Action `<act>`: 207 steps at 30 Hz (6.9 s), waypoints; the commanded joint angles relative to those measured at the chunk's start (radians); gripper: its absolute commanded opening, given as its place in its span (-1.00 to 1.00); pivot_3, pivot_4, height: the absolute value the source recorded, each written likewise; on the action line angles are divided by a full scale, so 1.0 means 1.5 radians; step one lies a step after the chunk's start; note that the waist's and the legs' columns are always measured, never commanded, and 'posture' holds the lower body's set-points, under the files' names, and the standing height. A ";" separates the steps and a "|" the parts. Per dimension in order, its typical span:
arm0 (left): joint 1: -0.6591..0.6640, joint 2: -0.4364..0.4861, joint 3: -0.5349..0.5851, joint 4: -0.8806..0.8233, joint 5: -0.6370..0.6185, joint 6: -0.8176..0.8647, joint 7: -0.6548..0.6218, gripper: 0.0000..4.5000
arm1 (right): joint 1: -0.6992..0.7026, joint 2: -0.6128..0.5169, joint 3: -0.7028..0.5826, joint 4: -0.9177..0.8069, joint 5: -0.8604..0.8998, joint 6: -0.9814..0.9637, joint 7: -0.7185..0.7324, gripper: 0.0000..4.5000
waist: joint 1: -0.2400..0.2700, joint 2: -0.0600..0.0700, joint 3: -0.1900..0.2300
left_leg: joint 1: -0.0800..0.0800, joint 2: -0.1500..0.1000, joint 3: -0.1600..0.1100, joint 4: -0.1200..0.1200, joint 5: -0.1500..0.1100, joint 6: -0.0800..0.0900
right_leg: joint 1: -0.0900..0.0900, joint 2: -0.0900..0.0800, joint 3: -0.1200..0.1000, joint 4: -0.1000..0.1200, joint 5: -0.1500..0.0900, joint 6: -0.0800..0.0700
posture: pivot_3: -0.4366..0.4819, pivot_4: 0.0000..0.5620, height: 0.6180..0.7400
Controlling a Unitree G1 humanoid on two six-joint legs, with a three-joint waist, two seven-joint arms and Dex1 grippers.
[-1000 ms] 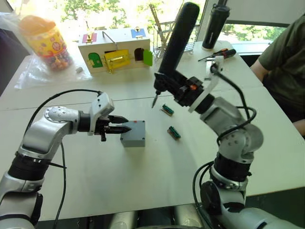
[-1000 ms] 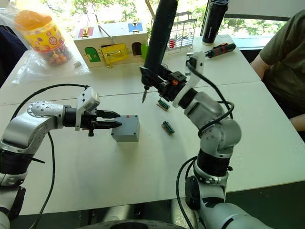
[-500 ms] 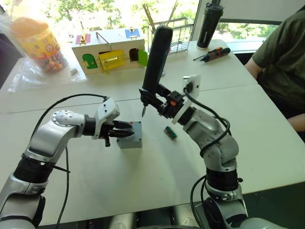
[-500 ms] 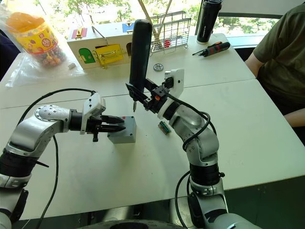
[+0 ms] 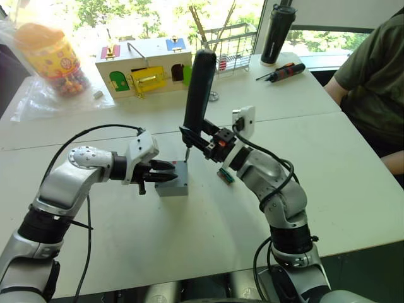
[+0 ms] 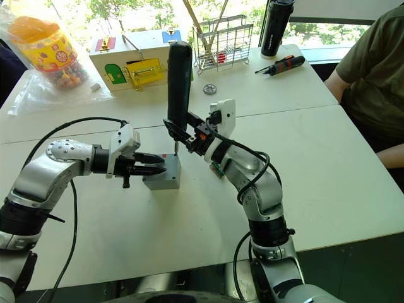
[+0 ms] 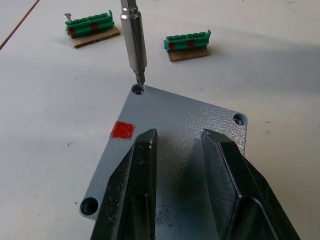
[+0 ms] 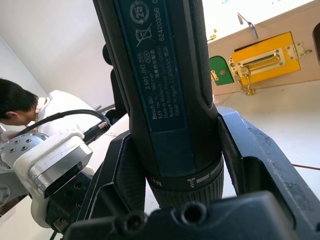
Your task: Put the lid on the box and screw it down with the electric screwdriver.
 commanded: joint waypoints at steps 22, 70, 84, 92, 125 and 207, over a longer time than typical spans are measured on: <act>0.015 -0.002 -0.006 0.003 0.015 -0.007 0.003 -0.39 | 0.019 -0.028 0.074 0.045 -0.043 -0.101 0.021 -0.21 | 0.000 0.000 -0.001 | 0.006 0.000 0.000 -0.001 0.000 0.000 | 0.005 0.000 0.000 0.000 0.000 0.000 | -0.05 -0.47 1.00; 0.023 -0.009 -0.012 -0.001 0.013 -0.007 0.015 -0.39 | 0.036 -0.048 0.124 0.134 -0.102 -0.107 0.041 -0.21 | 0.010 0.000 -0.013 | 0.024 0.001 -0.001 -0.006 -0.005 0.008 | 0.020 0.002 0.002 -0.005 0.000 0.000 | -0.05 -0.47 1.00; 0.023 -0.023 -0.020 0.016 0.017 -0.014 0.018 -0.39 | -0.177 -0.034 -0.072 -0.037 0.091 0.083 -0.034 -0.21 | 0.020 0.003 -0.011 | 0.019 0.001 0.000 -0.006 -0.003 0.004 | 0.019 0.002 0.002 -0.012 0.000 0.000 | -0.05 -0.47 1.00; -0.005 -0.064 0.014 0.018 -0.027 0.009 0.028 -0.39 | -0.227 -0.062 -0.166 -0.028 0.177 0.147 -0.078 -0.21 | 0.021 0.002 -0.011 | 0.019 0.001 -0.001 -0.006 -0.003 0.005 | 0.019 0.001 0.002 -0.014 0.000 0.000 | -0.05 -0.47 1.00; -0.024 -0.099 -0.134 -0.107 0.052 -0.061 0.002 -0.39 | -0.310 -0.691 0.192 0.437 0.132 0.605 0.283 -0.21 | 0.035 0.005 -0.001 | 0.010 0.001 0.003 -0.002 -0.004 0.007 | 0.015 -0.001 0.002 -0.014 0.000 0.000 | -0.05 -0.47 1.00; 0.107 0.032 0.054 0.065 0.073 -0.054 0.029 -0.41 | -0.095 -0.377 0.213 -0.052 0.015 0.273 0.156 0.99 | 0.031 0.002 0.000 | 0.010 0.001 0.000 -0.004 -0.002 0.003 | 0.013 0.000 0.000 -0.012 0.000 0.000 | -0.05 -0.47 1.00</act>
